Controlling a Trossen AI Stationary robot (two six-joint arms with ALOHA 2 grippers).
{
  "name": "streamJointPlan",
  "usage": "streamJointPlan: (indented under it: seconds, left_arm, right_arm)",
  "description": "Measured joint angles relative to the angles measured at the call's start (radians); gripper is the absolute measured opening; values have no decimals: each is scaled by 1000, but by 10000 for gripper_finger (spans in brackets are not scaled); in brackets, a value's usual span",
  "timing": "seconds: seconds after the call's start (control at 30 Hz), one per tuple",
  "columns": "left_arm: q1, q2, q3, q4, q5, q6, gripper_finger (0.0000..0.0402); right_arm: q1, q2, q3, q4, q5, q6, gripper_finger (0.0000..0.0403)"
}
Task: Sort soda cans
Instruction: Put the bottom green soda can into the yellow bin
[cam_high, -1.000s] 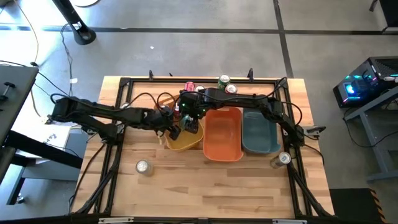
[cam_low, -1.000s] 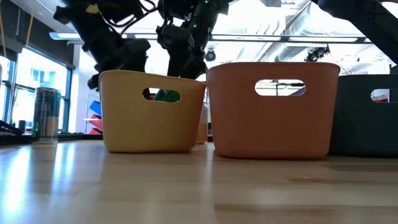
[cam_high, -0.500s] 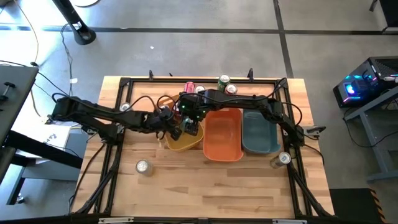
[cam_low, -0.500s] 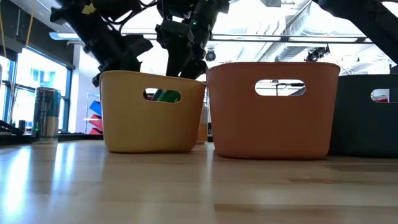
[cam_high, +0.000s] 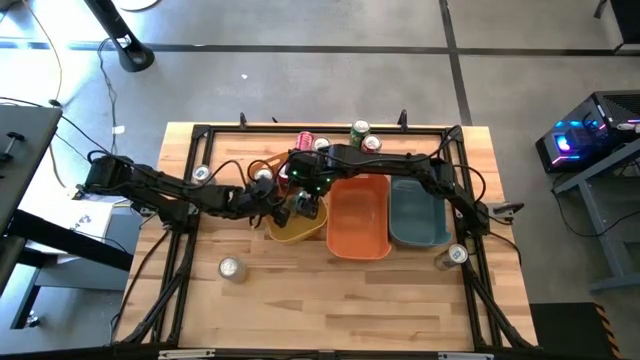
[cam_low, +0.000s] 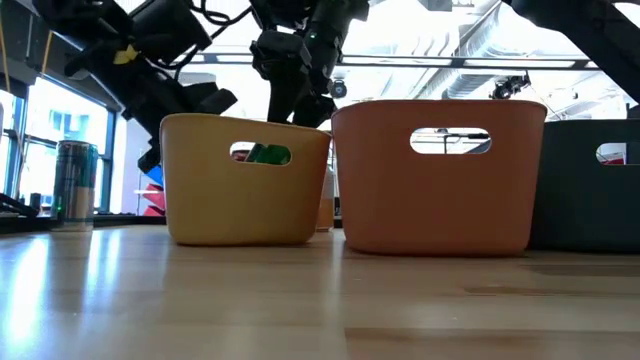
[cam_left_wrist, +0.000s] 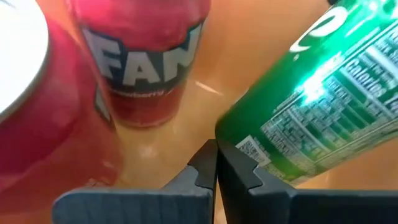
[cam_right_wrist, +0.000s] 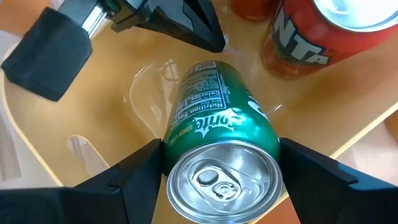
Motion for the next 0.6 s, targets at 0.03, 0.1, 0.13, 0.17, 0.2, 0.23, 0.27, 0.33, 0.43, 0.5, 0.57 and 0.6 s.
streamJointPlan:
  seconds: [0.03,0.1,0.13,0.17,0.2,0.23,0.27,0.33,0.43,0.5,0.57,0.6]
  left_arm:
    - [0,0,-6,5,0,0,1]
    - [1,0,-12,7,-4,0,0]
    - [2,0,-13,9,-5,0,0]
    - [3,0,-13,15,-5,0,0]
    - [3,0,-13,21,-9,0,0]
    - [3,0,-13,25,-15,1,0]
    - [3,0,-13,30,-23,1,0]
    - [3,0,-13,46,-37,2,0]
    - [3,0,-13,57,-52,2,0]
    - [3,0,-13,61,-53,2,0]
    - [3,0,-13,70,-53,2,0]
    - [3,0,-13,75,-53,1,0]
  right_arm:
    - [0,0,0,1,0,0,271]
    - [0,0,0,2,4,0,271]
    - [0,0,0,2,7,1,271]
    - [-1,0,0,2,10,8,271]
    - [-2,0,1,2,11,24,271]
    - [-4,0,1,3,11,37,271]
    - [-5,0,1,5,12,45,271]
    - [-8,0,1,17,14,44,271]
    - [-9,0,1,37,18,55,271]
    - [-9,0,1,39,7,86,271]
    - [-9,0,1,38,-9,84,271]
    - [-9,0,1,39,-29,72,271]
